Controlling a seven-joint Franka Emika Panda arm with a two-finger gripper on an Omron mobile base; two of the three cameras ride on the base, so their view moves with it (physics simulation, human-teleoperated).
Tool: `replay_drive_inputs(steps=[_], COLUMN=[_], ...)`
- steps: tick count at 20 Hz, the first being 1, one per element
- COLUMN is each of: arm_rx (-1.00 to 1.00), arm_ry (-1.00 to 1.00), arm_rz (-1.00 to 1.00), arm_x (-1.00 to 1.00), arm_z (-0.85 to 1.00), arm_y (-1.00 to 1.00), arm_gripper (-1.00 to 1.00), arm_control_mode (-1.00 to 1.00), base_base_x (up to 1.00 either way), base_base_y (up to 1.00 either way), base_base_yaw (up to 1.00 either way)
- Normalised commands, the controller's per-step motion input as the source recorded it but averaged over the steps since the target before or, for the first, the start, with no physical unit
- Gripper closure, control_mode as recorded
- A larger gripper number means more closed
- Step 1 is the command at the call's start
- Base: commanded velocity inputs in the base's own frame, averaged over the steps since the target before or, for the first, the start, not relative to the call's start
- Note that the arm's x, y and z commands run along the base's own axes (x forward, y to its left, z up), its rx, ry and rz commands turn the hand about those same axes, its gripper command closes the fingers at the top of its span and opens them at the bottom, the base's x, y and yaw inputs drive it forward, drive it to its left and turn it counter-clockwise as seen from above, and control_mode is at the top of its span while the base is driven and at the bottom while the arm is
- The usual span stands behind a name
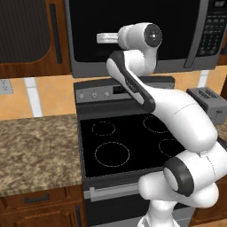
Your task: Open the microwave, place the bowl with waffle inside the microwave, then close the microwave door and turn it on.
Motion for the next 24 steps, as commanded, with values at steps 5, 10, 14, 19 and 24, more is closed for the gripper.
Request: replay_drive_inputs(steps=[5, 10, 14, 19, 24], arm_rx=[0.06, 0.01, 0.05, 0.18, 0.22], arm_ry=[0.11, -0.02, 0.07, 0.12, 0.07], arm_rz=[0.29, -0.02, -0.02, 0.00, 0.00], arm_x=[1.00, 0.98, 0.01, -1.00, -0.98], arm_z=[-0.23, -0.21, -0.06, 0.23, 0.01], arm_y=[-0.30, -0.01, -0.33, -0.72, -0.67], arm_gripper=[1.00, 1.00, 1.00, 1.00, 1.00], arm_control_mode=[-1.00, -1.00, -1.00, -1.00, -1.00], base_base_x=[0.00, 0.00, 0.00, 0.00, 0.00], base_base_y=[0.00, 0.00, 0.00, 0.00, 0.00], base_base_yaw=[0.00, 0.00, 0.00, 0.00, 0.00])
